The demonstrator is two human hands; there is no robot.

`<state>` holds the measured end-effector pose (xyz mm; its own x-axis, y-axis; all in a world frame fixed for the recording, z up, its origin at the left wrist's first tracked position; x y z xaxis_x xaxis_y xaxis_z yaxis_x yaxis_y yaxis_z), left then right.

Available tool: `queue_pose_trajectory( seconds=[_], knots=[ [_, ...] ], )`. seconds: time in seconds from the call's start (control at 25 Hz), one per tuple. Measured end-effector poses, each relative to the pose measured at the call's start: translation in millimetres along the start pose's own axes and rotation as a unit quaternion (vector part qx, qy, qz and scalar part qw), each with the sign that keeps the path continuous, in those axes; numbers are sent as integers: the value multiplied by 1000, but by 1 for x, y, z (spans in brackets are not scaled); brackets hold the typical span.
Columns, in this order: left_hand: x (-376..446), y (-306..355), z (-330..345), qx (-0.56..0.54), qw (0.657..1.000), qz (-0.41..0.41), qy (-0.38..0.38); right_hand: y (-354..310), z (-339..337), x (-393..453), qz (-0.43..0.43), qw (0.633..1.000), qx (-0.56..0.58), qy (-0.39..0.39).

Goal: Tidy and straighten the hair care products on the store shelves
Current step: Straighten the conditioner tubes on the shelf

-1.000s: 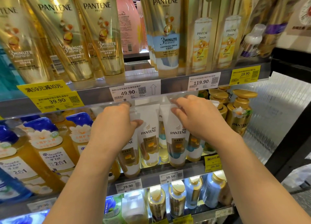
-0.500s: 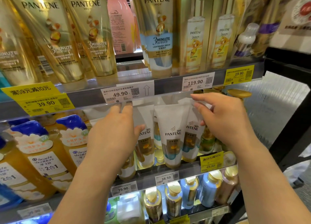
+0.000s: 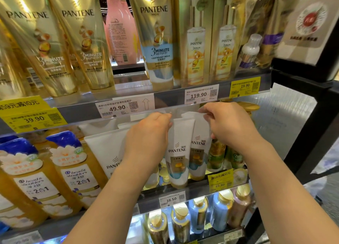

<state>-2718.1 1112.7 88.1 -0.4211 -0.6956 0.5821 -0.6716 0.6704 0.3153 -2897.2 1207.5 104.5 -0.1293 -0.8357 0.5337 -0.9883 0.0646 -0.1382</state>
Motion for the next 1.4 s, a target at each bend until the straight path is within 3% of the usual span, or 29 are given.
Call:
queue_pose_trajectory(
  seconds=[0.16, 0.36, 0.76, 0.92, 1.4],
  knots=[
    [2, 4, 3, -18, 1000, 13, 20, 9, 10, 4, 21, 1000, 8, 1],
    [4, 3, 1, -33, 999, 0, 25, 8, 24, 1, -36, 993, 25, 107],
    [1, 3, 3, -50, 998, -30, 32, 11, 41, 5, -95, 980, -10, 176],
    [2, 3, 3, -40, 998, -32, 26, 12, 44, 6, -90, 981, -4, 172],
    [-4, 8, 0, -8, 997, -63, 46, 24, 33, 1, -84, 993, -40, 67]
  ],
)
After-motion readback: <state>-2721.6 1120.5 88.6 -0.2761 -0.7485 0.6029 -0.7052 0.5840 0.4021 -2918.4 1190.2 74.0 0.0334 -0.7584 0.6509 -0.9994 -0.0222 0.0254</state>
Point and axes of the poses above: each hand's wrist, its own x-axis towards the middle knuckle, its own z-axis out of the palm, y = z × x, the point moved 1 cm from there along x, towards the middle knuckle, and after that the axes turned 15 degrees about -z, right-handed, at the moved point
